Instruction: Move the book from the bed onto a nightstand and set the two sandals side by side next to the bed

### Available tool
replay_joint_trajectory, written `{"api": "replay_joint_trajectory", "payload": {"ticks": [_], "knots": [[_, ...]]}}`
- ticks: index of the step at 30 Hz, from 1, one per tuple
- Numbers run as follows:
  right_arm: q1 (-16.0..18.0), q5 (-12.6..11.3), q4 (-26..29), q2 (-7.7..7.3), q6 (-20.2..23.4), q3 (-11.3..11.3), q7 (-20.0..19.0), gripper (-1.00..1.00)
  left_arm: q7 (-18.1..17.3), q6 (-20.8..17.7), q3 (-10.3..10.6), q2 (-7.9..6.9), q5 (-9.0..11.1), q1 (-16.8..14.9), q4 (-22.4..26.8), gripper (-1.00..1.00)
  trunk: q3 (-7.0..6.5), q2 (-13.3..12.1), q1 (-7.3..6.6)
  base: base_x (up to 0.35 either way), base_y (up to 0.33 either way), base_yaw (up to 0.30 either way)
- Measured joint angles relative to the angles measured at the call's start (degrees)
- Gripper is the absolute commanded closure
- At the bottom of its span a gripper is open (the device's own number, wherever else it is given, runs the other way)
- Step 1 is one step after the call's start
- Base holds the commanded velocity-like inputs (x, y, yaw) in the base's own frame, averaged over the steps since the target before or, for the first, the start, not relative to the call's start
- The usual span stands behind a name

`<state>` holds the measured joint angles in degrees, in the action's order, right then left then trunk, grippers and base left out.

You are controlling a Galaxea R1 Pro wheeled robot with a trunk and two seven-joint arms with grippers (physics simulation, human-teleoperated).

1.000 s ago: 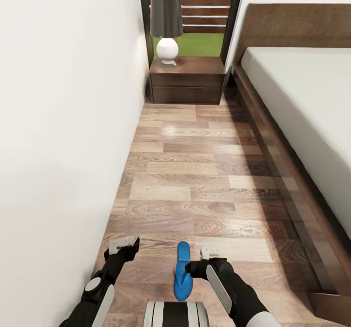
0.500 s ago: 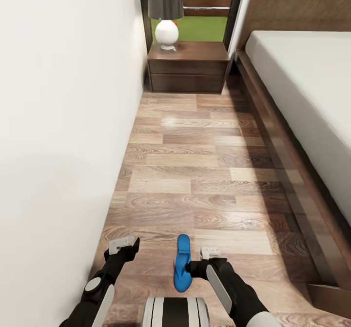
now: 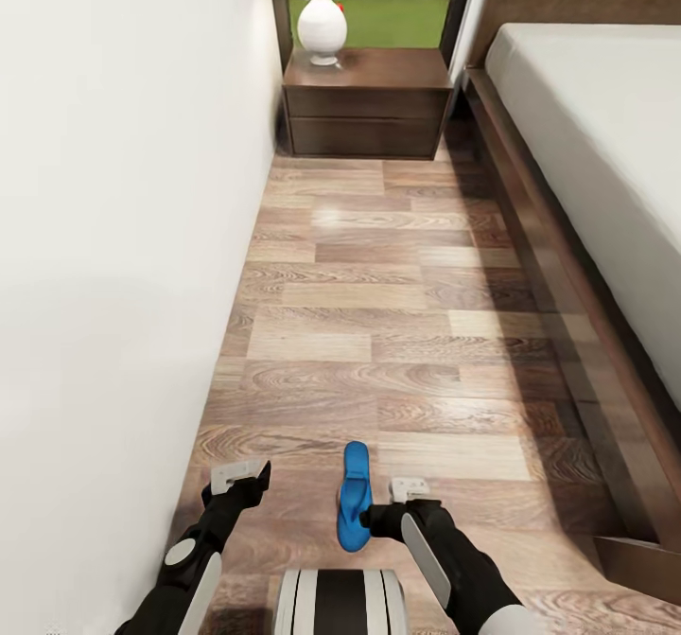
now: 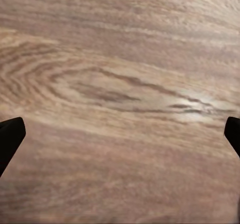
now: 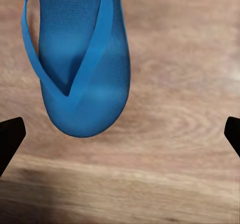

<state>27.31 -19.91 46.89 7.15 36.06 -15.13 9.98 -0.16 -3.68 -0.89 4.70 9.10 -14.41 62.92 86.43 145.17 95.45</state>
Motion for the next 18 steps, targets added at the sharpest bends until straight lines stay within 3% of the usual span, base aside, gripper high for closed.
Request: {"api": "replay_joint_trajectory", "payload": {"ticks": [9,18], "knots": [[0.0,-0.01,0.71,-0.09,-0.28,0.05,-0.05,-1.0,0.0,0.0,0.0,-0.02,0.0,0.0,0.0,-1.0,2.0,0.12,0.23,0.0,0.0,0.0],[0.0,-0.02,3.53,-0.09,-0.35,0.07,0.01,-1.0,0.0,0.08,0.0,0.0,0.0,0.0,0.04,-1.0,2.0,0.12,0.23,0.0,0.0,0.0]]}}
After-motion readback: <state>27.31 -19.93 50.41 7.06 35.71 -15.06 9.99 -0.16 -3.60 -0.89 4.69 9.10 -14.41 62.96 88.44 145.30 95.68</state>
